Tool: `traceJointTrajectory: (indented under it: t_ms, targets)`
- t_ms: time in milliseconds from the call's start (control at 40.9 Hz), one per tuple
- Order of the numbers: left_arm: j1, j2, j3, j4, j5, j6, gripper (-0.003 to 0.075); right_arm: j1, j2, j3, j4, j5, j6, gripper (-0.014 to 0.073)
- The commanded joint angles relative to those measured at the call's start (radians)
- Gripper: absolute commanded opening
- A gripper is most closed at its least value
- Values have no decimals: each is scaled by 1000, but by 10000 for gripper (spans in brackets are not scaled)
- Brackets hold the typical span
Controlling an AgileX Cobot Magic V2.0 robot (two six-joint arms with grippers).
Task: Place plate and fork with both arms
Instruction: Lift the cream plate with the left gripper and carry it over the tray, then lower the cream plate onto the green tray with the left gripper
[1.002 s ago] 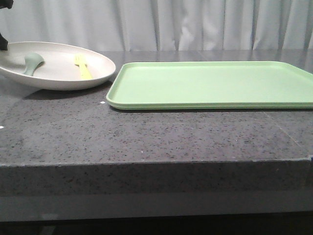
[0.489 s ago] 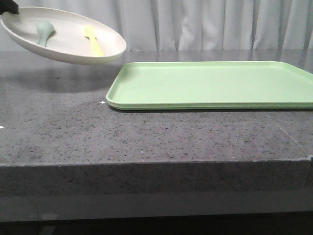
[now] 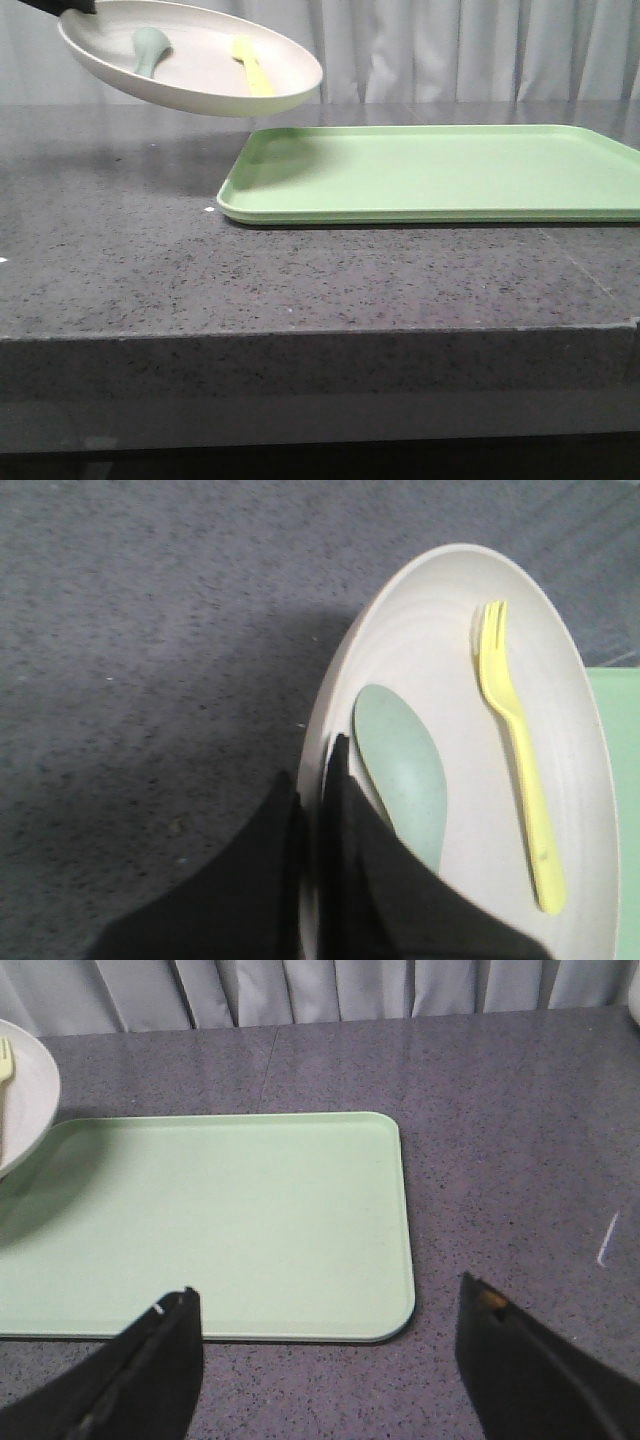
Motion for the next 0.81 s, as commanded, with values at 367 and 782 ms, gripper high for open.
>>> traceJointTrajectory:
  t_ms: [367,782]
  targets:
    - [-255,15,-142,-95,-74,-30,-18,-2,13,-33,5,-66,-6,554]
    - [-383,185,-292,-95,-56,-73,-18,-2,13,-33,5,-61,-6,554]
